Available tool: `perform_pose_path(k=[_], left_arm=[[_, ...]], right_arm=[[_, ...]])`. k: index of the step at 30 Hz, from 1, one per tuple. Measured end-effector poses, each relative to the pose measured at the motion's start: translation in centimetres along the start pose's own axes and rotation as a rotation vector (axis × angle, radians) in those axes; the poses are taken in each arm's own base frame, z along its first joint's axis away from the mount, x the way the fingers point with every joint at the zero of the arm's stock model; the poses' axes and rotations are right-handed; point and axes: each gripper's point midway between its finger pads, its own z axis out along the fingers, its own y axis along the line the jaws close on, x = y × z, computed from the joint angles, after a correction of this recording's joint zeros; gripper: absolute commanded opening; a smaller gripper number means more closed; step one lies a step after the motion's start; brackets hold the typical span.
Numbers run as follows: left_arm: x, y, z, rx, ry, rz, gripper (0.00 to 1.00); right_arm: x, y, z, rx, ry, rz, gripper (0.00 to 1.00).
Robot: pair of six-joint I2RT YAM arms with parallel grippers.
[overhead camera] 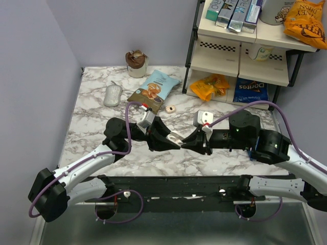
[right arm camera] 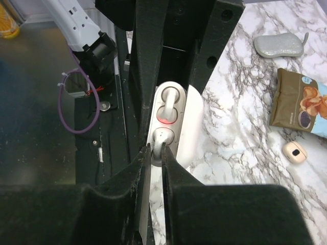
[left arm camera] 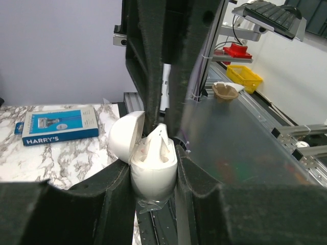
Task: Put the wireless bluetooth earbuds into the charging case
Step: Place the earbud in the charging case, then close the charging case.
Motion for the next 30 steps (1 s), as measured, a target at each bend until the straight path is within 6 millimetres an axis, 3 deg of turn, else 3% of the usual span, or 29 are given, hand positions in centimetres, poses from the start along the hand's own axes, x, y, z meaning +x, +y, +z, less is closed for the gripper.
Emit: perform_pose_path(k=[5,9,13,17,20,25,30], left_arm=[[-0.1,0.4,0.0,-0.022,-0.01,0.014,0.0],[0.3,0.6,-0.1,-0.03,-0.009,0.015,0.0],[0.8,0.7,-0.3,-0.039,-0.003,0.016,0.0],[1.2,0.9,-0.5,-0.066,-0.012,0.016,0.0],[1.0,1.3,-0.7,-0.099,-0.027,0.024,0.0],[0.6,1.5,-0.7,-0.13,-0.044,0.048,0.0],[0.4,1.6,-0.6,-0.145,-0.051,0.059,0.0]], right_arm=[[-0.2,0.1,-0.3,0.004,0.001,0.024,0.51],[-2.0,-0.3,-1.3,0.037,-0.045,0.03,0.53],[-3.4,-2.5,-3.3,0.186,-0.108,0.052,0.48],[-3.7,-5.7,-4.6,0.392,-0.135,0.121,0.5],[-2.3,-7.4,-3.1,0.48,-0.078,0.18,0.51],[0.8,-8.3,0.5,0.513,0.046,0.233,0.51],[1.4,-8.3,1.2,0.505,0.07,0.244,0.5]])
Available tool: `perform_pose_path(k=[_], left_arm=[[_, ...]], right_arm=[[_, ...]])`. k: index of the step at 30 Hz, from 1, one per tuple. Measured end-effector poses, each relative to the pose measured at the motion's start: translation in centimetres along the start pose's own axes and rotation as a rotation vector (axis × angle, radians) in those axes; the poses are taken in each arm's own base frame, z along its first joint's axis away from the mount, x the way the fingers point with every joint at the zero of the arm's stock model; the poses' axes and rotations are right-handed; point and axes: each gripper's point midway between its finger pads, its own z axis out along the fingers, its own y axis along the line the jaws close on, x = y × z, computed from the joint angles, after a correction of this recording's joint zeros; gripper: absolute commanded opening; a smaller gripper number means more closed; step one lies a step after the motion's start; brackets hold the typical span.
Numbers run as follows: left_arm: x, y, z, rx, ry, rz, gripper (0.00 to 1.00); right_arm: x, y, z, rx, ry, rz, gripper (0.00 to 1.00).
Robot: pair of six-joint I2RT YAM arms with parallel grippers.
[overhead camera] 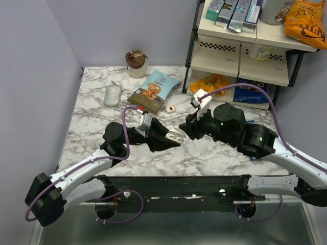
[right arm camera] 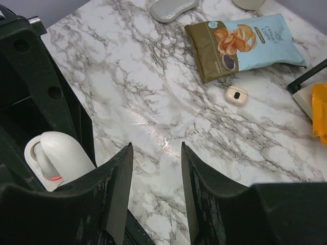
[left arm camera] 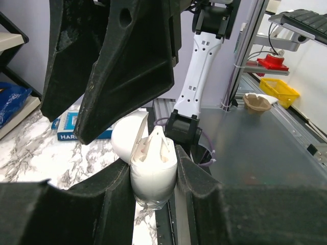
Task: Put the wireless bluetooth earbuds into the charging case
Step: Close the charging case.
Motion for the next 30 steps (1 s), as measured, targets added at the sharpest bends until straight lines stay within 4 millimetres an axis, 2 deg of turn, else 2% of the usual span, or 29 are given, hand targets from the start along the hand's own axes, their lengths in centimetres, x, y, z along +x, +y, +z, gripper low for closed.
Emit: perform_pose_path(k=[16,30], left_arm=[[0.1,0.7,-0.2,-0.05,0.003,0.022,0.0],[0.5,0.9,-0.2,-0.066,0.014,0.008,0.0]], right_arm=[[-0.7,2.0,-1.5,-0.133,-0.034,0.01,0.47],[0.2,2.5,-1.3,-0.158,-0.016,0.006,0.48]])
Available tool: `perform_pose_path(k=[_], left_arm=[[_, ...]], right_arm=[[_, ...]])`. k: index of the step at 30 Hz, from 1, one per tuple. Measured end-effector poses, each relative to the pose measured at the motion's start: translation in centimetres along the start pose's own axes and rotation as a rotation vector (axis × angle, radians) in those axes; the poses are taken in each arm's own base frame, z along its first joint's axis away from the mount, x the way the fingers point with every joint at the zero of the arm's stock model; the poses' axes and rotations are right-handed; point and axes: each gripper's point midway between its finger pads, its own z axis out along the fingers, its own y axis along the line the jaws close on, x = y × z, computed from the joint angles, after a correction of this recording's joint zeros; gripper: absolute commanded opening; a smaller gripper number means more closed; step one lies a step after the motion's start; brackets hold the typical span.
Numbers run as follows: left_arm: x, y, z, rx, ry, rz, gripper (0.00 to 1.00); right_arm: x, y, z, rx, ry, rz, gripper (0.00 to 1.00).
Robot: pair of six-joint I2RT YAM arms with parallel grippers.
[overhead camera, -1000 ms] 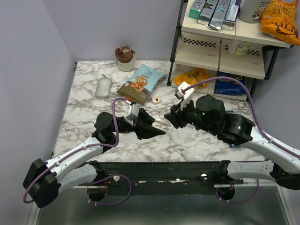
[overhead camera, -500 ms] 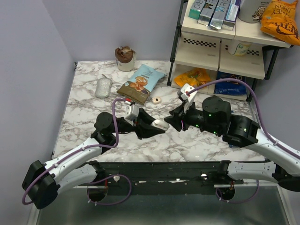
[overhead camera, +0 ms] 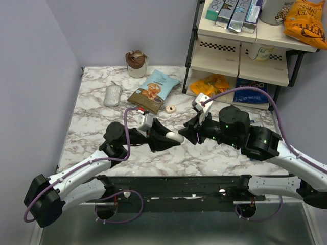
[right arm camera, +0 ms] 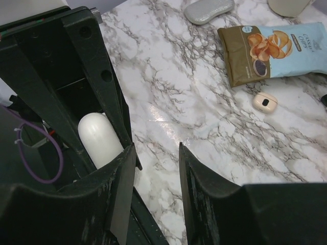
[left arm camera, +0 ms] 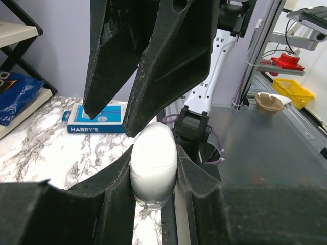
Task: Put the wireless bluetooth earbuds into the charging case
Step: Close the charging case, then place the charging case at the center of the board.
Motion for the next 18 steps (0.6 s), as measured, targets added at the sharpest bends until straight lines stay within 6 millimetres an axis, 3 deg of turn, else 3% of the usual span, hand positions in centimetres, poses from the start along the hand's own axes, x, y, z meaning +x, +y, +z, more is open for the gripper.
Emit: perform_pose_path(k=[4,7,10,13,18], left_arm=[[0.0,0.2,0.0,-0.011,0.0,-0.003,0.0],[0.3,1.5,-0.1,-0.081,0.005,-0.017,0.0],[1.5,4.2,-0.3,-0.217,0.036,-0.067,0.0],[4.6,8.3,-0.5,-0.379,0.101,-0.163,0.0],[14.1,14.4,-1.8,-0.622,0.276,-0.429,0.0]], right_arm=[[0.3,-0.6,-0.1,0.036,-0.003,0.012,0.53],[0.3,-3.0,-0.6,0.177,-0.021,0.055,0.54],[0.6,-6.2,-1.8,0.322,-0.054,0.129,0.55],[2.1,-8.8,-2.7,0.422,-0.065,0.202,0.56],[6.8,-9.6,-1.5,0.467,0.002,0.273,0.55]])
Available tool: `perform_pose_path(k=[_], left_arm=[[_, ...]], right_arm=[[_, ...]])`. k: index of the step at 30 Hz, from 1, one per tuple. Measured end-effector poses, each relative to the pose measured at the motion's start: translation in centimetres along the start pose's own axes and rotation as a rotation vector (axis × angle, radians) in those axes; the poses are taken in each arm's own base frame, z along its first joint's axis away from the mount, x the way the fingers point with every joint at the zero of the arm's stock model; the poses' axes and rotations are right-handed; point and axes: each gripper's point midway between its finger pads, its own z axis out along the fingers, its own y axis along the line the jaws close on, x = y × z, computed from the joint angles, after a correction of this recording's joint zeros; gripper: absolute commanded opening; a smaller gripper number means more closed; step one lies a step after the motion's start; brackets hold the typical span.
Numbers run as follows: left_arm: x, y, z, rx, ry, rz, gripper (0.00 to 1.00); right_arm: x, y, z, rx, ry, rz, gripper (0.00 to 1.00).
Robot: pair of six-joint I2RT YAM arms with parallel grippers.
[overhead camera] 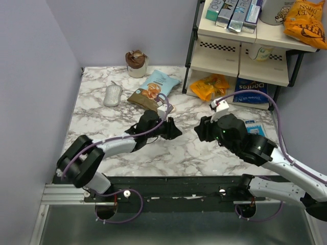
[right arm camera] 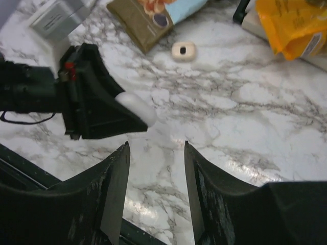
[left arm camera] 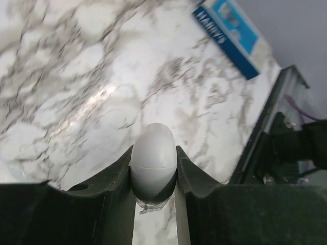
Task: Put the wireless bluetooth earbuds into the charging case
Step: Place the charging case at the center of the board, then reset both arms
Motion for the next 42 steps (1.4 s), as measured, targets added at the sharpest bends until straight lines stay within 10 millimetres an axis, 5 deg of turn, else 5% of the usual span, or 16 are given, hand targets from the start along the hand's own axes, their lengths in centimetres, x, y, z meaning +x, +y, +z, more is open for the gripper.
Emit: perform_pose_path(k=[3,6,13,16,20,29,37,42], left_arm=[[4.1,4.3,1.9,-0.142,0.105,-0.121,0.0],[5.9,7.1,2.6,-0.232,0.138,-0.189,0.01],[4.1,12.3,5.6,-0.34,0.095,-0.278,0.1],[4.0,14.0,6.2,-0.366,0.092,-0.303,0.27],[3.9,14.6,6.6,-0.38,0.099,-0.309,0.42],[3.8,14.7,6.1,-0.39,0.108,-0.304,0.56],[3.1,15.2,0.3,-0.501,0.121,-0.314,0.71],[-2.4,12.9,-4.1,-0.565,0.012,-0.252,0.78]], right_arm=[[3.2,-0.5,0.9,0.022,0.071,0.0,0.55],[4.4,-0.7,1.0,0.026,0.091,0.014,0.55],[4.3,-0.6,0.5,0.003,0.075,0.05,0.55],[4.4,-0.5,0.4,-0.002,0.074,0.054,0.55],[4.5,-0.6,0.3,-0.004,0.071,0.055,0.55],[4.5,-0.6,0.3,-0.005,0.068,0.056,0.55],[4.5,-0.6,0.3,-0.005,0.068,0.056,0.55],[4.7,-0.5,0.7,-0.005,0.067,0.056,0.55]])
